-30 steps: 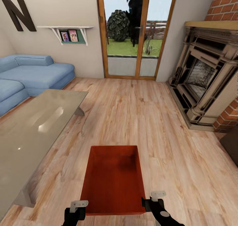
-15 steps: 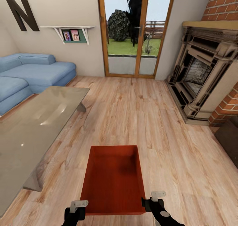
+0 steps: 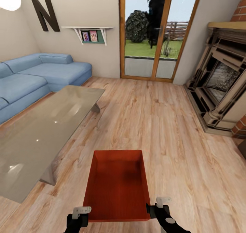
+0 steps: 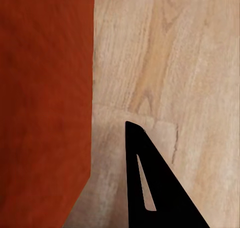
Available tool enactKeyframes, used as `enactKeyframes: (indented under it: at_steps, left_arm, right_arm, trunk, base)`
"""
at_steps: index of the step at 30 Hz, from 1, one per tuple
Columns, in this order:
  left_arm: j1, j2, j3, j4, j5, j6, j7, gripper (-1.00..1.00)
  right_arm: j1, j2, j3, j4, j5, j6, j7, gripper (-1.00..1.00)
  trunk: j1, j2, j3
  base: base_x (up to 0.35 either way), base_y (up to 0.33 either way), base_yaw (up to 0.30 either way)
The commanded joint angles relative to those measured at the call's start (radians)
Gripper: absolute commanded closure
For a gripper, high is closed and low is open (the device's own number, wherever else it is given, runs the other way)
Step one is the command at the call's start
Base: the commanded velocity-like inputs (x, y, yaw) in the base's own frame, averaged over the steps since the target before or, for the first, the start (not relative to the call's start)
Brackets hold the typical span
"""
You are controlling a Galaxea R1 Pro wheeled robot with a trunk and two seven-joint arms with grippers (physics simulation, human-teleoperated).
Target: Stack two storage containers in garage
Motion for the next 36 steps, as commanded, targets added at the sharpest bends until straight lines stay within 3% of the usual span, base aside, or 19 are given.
enactKeyframes:
  at_steps: [1, 15, 25, 36]
  left_arm:
    - [-0.001, 0.001, 0.015, -0.001, 0.008, -0.003, 0.008, 1.0]
    - [-0.001, 0.001, 0.015, 0.0, 0.008, -0.003, 0.008, 1.0]
    - [-0.001, 0.001, 0.015, 0.001, 0.008, -0.003, 0.008, 1.0]
    - [-0.001, 0.001, 0.015, 0.001, 0.008, -0.003, 0.008, 1.0]
  right_arm:
    - [-0.001, -0.016, -0.009, 0.001, 0.0, -0.004, -0.011, 1.0]
    - [-0.001, -0.016, -0.009, 0.001, 0.0, -0.004, -0.011, 1.0]
    - [-0.001, -0.016, -0.009, 0.001, 0.0, -0.004, -0.011, 1.0]
    - [-0.001, -0.016, -0.009, 0.001, 0.0, -0.004, -0.011, 1.0]
  trunk:
    - [0.0, 0.0, -0.001]
    - [0.0, 0.0, -0.001]
    - [0.0, 0.0, -0.001]
    - [0.0, 0.0, -0.001]
  base:
    - [-0.001, 0.0, 0.287]
    - [0.0, 0.0, 0.284]
    - [-0.141, 0.047, 0.023]
    - [-0.021, 0.01, 0.226]
